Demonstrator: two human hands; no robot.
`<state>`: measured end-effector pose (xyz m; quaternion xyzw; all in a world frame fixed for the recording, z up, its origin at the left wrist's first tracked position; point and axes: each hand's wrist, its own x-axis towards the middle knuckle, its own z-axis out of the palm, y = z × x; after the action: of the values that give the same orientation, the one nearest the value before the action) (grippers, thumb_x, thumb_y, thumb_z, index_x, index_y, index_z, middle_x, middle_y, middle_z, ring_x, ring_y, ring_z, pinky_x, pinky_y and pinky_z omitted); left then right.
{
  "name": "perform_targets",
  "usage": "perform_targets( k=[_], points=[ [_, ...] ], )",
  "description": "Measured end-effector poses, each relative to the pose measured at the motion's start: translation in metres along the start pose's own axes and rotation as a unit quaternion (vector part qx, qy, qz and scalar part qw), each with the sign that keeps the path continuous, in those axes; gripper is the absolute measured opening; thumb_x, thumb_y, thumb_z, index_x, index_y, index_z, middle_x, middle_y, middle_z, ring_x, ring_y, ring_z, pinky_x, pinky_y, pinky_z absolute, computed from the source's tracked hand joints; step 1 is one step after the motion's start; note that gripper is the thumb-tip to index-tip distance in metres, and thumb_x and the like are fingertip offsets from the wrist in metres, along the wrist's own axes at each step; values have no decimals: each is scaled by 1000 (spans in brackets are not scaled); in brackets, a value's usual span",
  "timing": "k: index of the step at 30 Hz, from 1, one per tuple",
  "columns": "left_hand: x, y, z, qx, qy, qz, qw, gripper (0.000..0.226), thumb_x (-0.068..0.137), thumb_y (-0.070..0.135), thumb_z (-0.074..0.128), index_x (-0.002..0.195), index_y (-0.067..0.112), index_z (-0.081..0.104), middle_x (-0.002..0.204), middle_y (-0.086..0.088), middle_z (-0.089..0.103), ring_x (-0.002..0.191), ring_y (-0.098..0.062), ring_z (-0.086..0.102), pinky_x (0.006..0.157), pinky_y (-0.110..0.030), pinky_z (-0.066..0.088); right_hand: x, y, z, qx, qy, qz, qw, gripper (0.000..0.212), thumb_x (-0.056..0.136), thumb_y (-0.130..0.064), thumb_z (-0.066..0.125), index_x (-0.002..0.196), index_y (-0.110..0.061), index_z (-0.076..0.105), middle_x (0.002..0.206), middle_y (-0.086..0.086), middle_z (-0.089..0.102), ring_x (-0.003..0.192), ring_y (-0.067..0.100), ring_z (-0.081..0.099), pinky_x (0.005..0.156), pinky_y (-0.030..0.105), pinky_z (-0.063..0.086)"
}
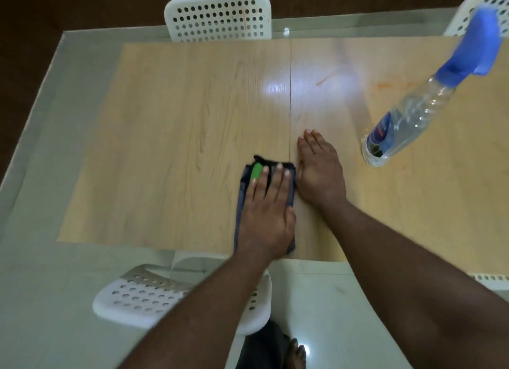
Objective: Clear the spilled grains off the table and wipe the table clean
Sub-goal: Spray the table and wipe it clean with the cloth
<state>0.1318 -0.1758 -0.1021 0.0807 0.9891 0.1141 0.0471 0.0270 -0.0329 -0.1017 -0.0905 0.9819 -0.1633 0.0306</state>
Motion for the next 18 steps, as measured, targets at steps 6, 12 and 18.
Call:
perform_targets(
  k=[6, 12, 18],
  points=[
    [-42, -32, 2, 8, 0, 1, 1000, 73, 104, 38, 29, 169, 19, 1, 177, 0, -8, 163, -21, -10, 131, -49, 9, -1, -3, -2, 6, 7, 12, 1000, 61, 106, -24, 40, 164, -11, 32, 173, 7, 25, 162, 20, 15, 132, 39, 11],
    [16, -111, -9, 39, 20, -149, 988, 74, 102, 42, 14, 169, 15, 2, 177, -5, -1, 163, -25, -1, 132, -45, 1, 1, 1, 6, 11, 13, 8, 1000, 62, 105, -24, 38, 165, -12, 31, 174, 5, 25, 162, 19, 14, 132, 41, 12],
    [93, -91, -23, 23, 16, -146, 989, 76, 99, 43, 12, 169, 14, -2, 177, -5, 0, 163, -27, 1, 132, -47, 4, -1, 0, 4, 2, 23, 3, 1000, 61, 107, -23, 42, 166, -13, 28, 174, 6, 22, 162, 19, 12, 132, 39, 8]
  ],
)
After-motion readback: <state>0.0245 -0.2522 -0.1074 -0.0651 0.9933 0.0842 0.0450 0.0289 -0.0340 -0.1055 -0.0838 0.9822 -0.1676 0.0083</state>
